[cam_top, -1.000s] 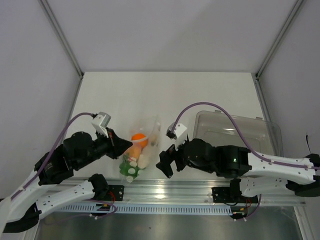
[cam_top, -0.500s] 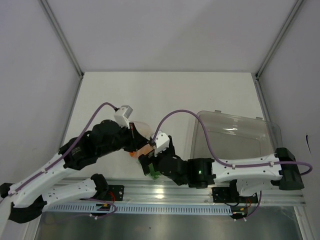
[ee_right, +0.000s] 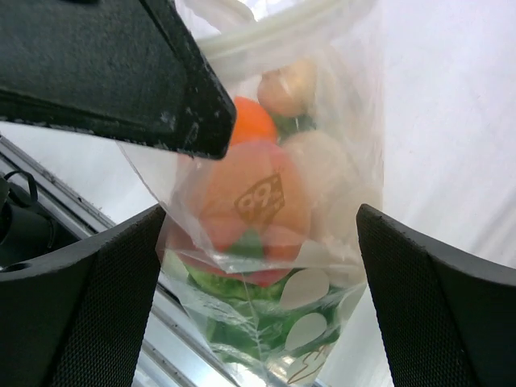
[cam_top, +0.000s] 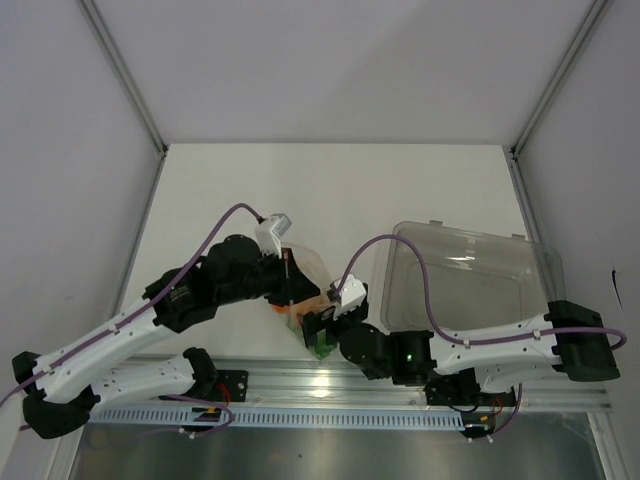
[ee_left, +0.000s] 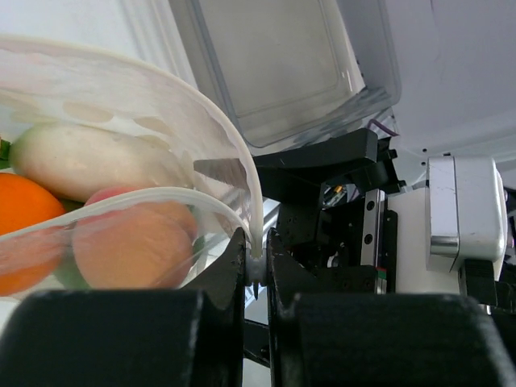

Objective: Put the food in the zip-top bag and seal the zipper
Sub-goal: Adjust the zipper food storage bag at the center of the board.

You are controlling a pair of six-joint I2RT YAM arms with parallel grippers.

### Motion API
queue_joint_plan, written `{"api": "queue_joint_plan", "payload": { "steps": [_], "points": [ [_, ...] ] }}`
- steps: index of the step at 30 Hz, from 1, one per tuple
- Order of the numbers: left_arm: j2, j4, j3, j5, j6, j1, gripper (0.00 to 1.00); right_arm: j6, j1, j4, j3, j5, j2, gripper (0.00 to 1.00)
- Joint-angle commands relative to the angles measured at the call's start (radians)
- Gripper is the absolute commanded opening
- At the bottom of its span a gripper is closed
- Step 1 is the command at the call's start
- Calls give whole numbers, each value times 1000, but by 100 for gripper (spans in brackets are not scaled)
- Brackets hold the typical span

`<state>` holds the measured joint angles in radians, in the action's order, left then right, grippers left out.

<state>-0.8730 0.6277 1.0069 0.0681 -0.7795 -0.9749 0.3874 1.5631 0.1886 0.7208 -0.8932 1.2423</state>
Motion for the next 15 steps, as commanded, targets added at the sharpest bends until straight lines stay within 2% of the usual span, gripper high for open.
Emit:
{"api": "queue_joint_plan", "payload": {
  "steps": [1,4,9,15],
  "points": [
    [-1,-83,-11,59,-37,-4,1,-61,6,198,-29,-56,-32,99],
    [0,-92,-22,62,-49,-4,1,-100,11,244,-38,-23,-41,99],
    [5,-108,-43,59,-78,-4,1,-122,18,296,-47,-53,-44,98],
    [12,-132,-65,61,-141,-4,1,-108,15,385,-89,-75,-20,87]
  ]
}}
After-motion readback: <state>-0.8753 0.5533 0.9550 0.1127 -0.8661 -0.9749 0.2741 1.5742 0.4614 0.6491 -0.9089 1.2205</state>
